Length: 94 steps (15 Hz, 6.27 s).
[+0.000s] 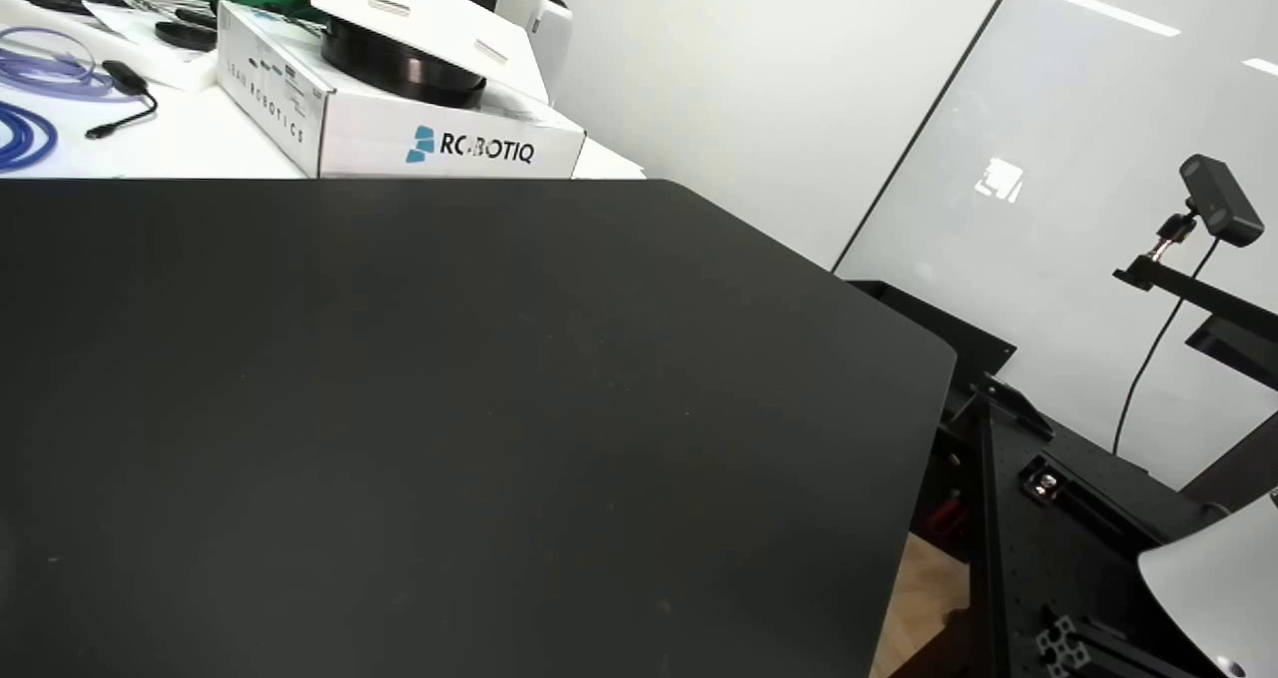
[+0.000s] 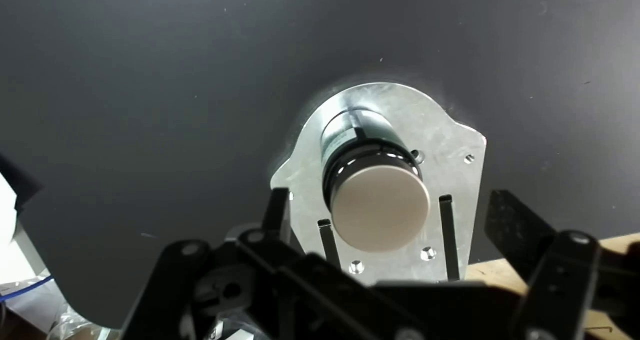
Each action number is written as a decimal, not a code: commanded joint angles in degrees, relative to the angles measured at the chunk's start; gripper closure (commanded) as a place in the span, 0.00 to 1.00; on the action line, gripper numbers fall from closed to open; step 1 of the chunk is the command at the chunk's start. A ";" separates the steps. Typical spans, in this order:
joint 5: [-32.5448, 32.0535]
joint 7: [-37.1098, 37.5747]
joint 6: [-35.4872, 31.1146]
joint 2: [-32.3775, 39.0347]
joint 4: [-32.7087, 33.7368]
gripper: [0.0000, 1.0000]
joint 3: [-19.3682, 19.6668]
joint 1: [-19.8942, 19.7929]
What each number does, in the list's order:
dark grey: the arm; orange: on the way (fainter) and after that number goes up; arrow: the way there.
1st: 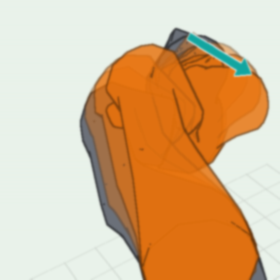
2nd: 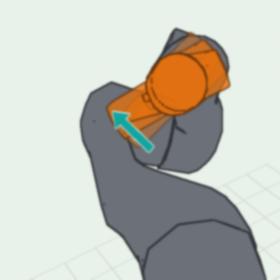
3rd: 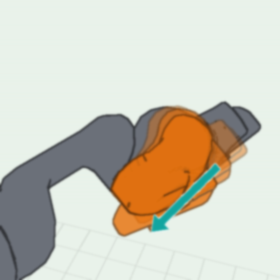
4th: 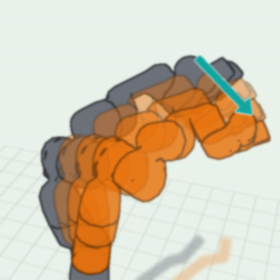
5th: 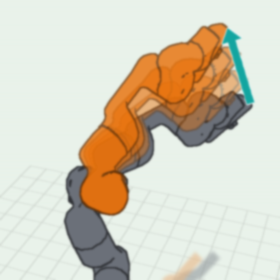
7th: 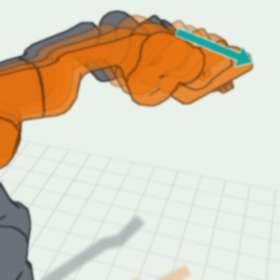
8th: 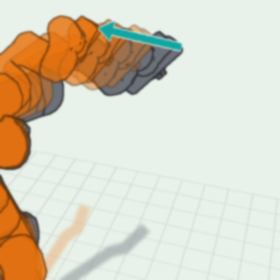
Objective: Place the bottle on the table
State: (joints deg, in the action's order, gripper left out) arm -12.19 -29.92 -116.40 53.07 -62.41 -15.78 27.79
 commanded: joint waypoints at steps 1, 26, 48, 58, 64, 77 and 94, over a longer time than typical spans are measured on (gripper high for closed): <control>0.90 0.93 4.61 3.65 6.69 0.00 0.01 1.15; -0.16 0.15 11.66 15.94 25.23 0.26 4.89 7.75; -1.16 -2.86 7.67 0.15 7.51 0.64 6.63 -1.05; -0.90 1.20 -0.69 -13.75 -18.31 0.64 7.40 -9.86; -1.88 3.23 -3.30 -15.10 -22.72 0.39 6.39 -13.22; -1.25 5.58 -9.82 -23.40 -36.88 0.64 6.75 -16.39; 4.36 3.22 -45.01 -42.73 -85.08 0.64 11.74 -32.58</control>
State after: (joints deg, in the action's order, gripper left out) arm -9.96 -25.26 -157.06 13.36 -141.52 -3.84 -3.38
